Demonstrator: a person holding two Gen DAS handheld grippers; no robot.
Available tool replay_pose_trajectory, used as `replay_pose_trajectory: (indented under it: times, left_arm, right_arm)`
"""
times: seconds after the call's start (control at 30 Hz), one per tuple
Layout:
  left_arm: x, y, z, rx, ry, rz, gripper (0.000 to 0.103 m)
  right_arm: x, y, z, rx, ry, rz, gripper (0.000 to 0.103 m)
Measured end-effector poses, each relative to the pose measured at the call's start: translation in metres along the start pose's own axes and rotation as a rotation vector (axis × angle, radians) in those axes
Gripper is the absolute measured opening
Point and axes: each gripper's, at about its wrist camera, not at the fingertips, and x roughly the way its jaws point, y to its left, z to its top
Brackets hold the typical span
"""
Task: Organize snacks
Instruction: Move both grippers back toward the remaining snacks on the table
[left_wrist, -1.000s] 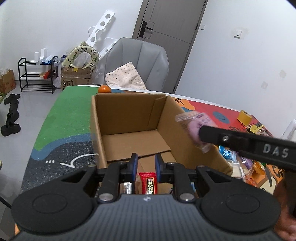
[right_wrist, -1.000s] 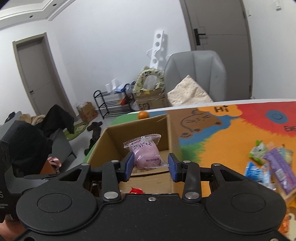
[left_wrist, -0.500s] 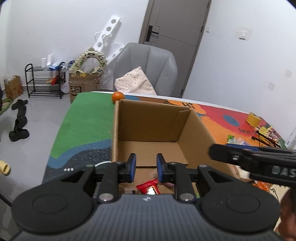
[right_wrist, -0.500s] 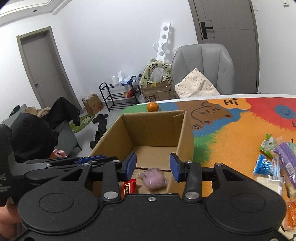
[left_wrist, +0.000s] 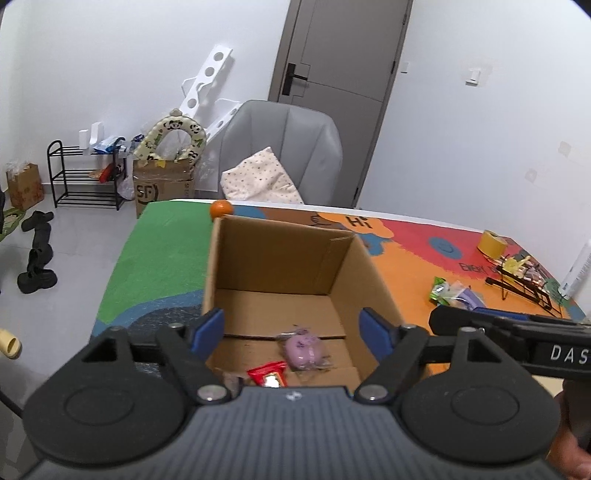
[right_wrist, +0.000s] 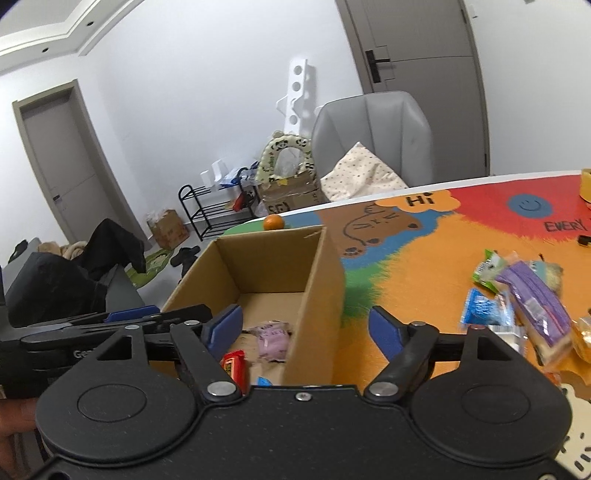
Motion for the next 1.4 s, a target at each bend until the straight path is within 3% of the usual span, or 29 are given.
replay_pose_trajectory:
  times: [0.1, 0.27, 0.5, 0.9, 1.4]
  left_arm:
    - [0.002, -0.009, -0.001, 0.016, 0.016, -0.017, 0.084]
    - [0.005, -0.026, -0.004, 0.039, 0.034, -0.042, 0.087]
    - [0.004, -0.05, -0.01, 0.072, 0.031, -0.072, 0.089]
    - [0.006, -0.082, -0.014, 0.082, 0.042, -0.095, 0.103]
    - [0.009, -0.116, -0.013, 0.057, 0.024, -0.175, 0.103]
  right_arm:
    - [-0.007, -0.012, -0.002, 0.03, -0.012, -0.023, 0.083]
    - [-0.02, -0.027, -0.007, 0.06, -0.034, -0.08, 0.103]
    - [-0.035, -0.048, -0.014, 0.082, -0.039, -0.132, 0.103]
    - [-0.065, -0.094, -0.025, 0.174, -0.079, -0.218, 0.103]
    - [-0.1, -0.144, -0.038, 0.251, -0.128, -0.283, 0.103]
